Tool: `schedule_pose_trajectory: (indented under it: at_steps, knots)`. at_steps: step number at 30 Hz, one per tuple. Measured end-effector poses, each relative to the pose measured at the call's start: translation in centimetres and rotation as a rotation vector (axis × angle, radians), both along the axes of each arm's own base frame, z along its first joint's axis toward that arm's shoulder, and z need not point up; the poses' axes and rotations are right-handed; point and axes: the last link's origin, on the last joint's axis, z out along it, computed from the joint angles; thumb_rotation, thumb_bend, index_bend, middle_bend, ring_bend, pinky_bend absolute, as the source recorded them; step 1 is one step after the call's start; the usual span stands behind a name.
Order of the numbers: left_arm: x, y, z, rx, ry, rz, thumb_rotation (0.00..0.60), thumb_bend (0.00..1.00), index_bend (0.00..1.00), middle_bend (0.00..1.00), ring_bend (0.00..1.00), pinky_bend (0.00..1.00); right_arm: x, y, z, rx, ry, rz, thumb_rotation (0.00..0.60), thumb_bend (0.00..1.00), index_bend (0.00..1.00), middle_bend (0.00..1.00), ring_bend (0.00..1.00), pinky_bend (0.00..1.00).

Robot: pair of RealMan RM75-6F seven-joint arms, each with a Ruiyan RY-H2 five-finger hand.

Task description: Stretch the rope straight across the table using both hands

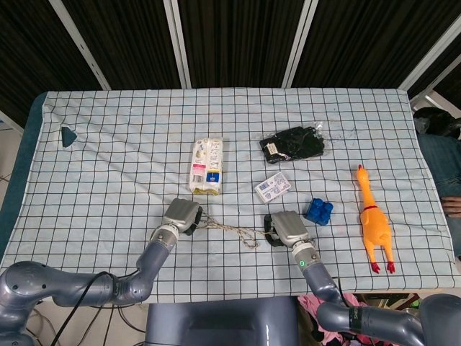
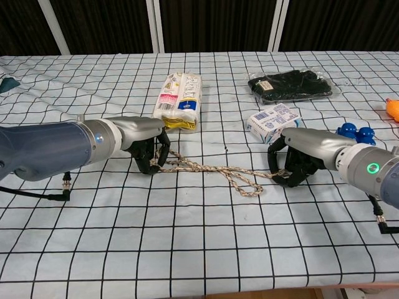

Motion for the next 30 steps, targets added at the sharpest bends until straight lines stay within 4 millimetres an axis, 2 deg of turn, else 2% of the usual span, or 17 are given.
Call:
schedule_pose_trajectory:
  at_steps: [17,23,30]
  knots:
    - [-0.1,0.1,0.5,0.009,0.002,0.0,0.6,0.47,0.66,1.0,0.96,1.0,0.1,-0.1,0.2,-0.011,-0.018,-0.007,0.6,0.46,0.63,1.0,1.0,1.0]
    - [0.1,0.5,1.5,0.021,-0.013,-0.003,0.6,0.47,0.67,1.0,0.96,1.0,-0.2,-0.5,1.5,-0.034,-0.022,-0.011,0.6,0.46,0.62,1.0,1.0,1.0]
    - [0.3,1.1,3.6,0.058,-0.005,-0.03,0.6,0.47,0.67,1.0,0.96,1.0,-0.8,-0.6,4.1,-0.07,-0.018,-0.017,0.6,0.46,0.63,1.0,1.0,1.0]
